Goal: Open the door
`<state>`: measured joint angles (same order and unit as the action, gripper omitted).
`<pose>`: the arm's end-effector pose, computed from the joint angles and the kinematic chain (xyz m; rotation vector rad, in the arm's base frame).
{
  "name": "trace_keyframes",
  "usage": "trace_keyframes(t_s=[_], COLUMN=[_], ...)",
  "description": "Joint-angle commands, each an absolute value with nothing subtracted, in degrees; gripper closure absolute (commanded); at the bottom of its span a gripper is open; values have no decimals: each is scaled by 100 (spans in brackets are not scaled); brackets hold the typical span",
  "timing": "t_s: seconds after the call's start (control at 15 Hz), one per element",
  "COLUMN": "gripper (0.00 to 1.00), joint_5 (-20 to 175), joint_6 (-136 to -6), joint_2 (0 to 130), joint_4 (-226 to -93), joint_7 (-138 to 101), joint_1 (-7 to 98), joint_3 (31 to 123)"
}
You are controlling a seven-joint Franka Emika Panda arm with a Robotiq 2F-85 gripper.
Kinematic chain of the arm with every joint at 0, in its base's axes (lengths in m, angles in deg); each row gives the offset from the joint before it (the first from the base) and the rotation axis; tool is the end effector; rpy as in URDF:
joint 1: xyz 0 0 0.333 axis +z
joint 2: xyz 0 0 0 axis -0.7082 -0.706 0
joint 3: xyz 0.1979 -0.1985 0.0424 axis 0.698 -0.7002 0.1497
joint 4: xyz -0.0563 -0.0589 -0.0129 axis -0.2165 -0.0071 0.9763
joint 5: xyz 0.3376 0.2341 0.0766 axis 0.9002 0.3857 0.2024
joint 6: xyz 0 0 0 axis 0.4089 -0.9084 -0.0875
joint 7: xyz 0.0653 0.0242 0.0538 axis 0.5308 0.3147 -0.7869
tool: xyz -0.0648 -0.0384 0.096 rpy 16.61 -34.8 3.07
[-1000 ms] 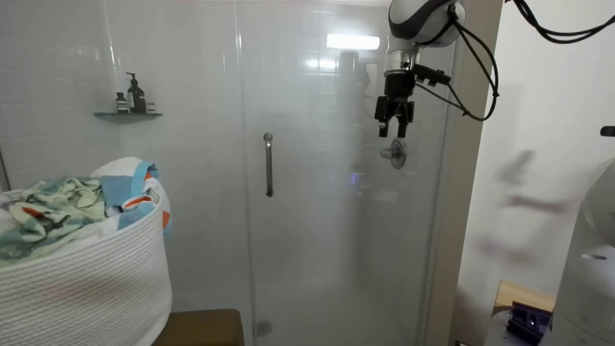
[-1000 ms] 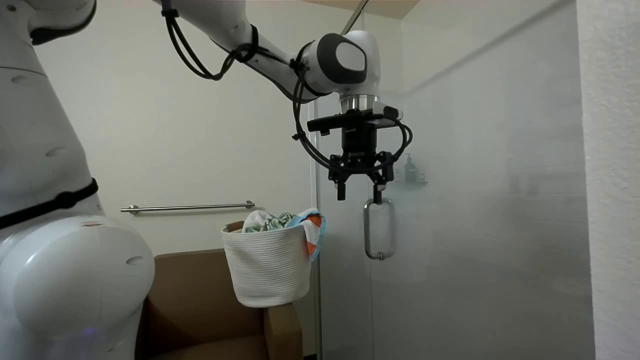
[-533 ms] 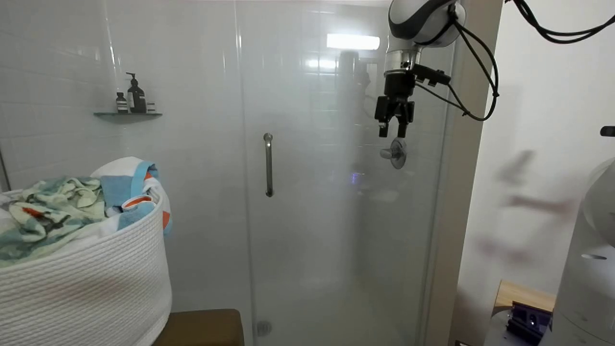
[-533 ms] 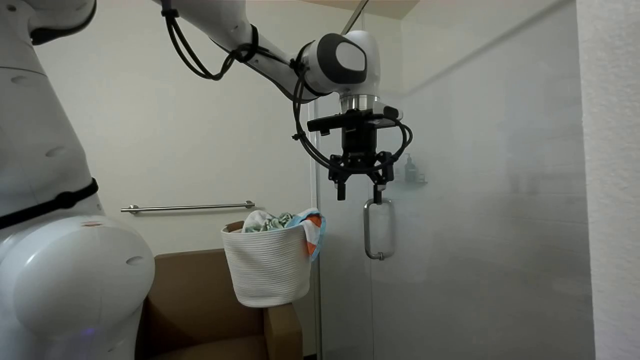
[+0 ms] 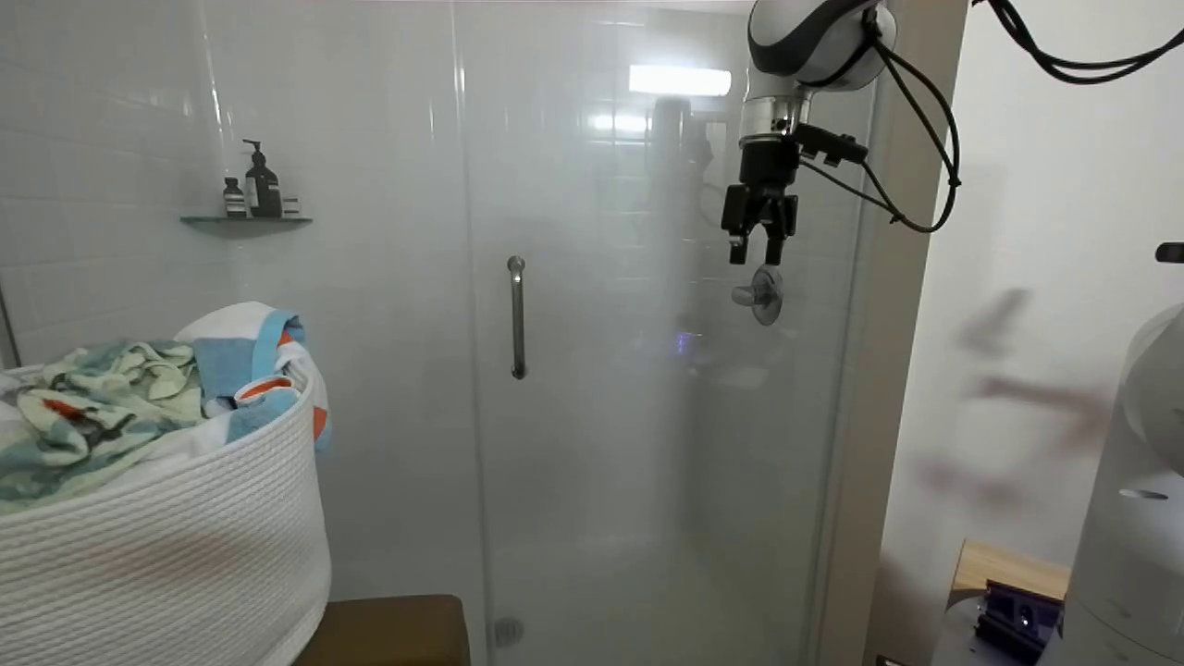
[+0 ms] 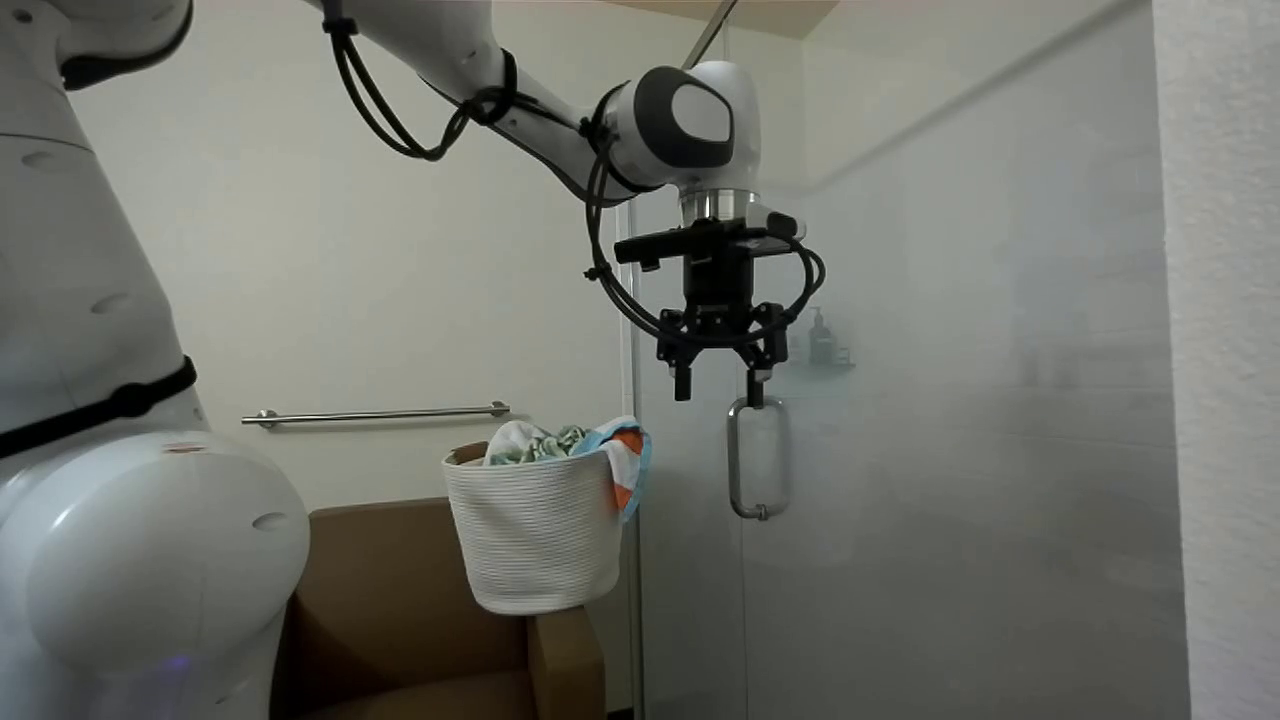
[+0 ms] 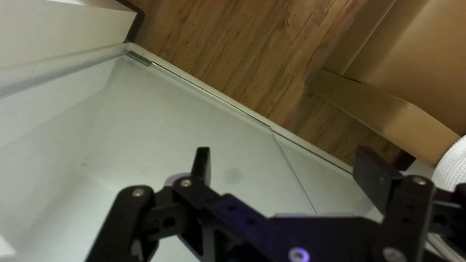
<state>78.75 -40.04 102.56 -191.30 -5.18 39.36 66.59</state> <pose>0.4518 -0.1742 0.4889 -3.0717 0.2608 -0.0327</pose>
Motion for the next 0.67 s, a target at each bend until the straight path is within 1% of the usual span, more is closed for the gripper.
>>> trace_keyframes(t_s=[0.0,0.6], gripper=[0,0], joint_5=[7914,7994], joint_6=[-3995,-4088], joint_2=[10241,10386], joint_4=[-19119,-19238], joint_7=[-483,-316], joint_1=[3820,3876], joint_3=[6756,6781])
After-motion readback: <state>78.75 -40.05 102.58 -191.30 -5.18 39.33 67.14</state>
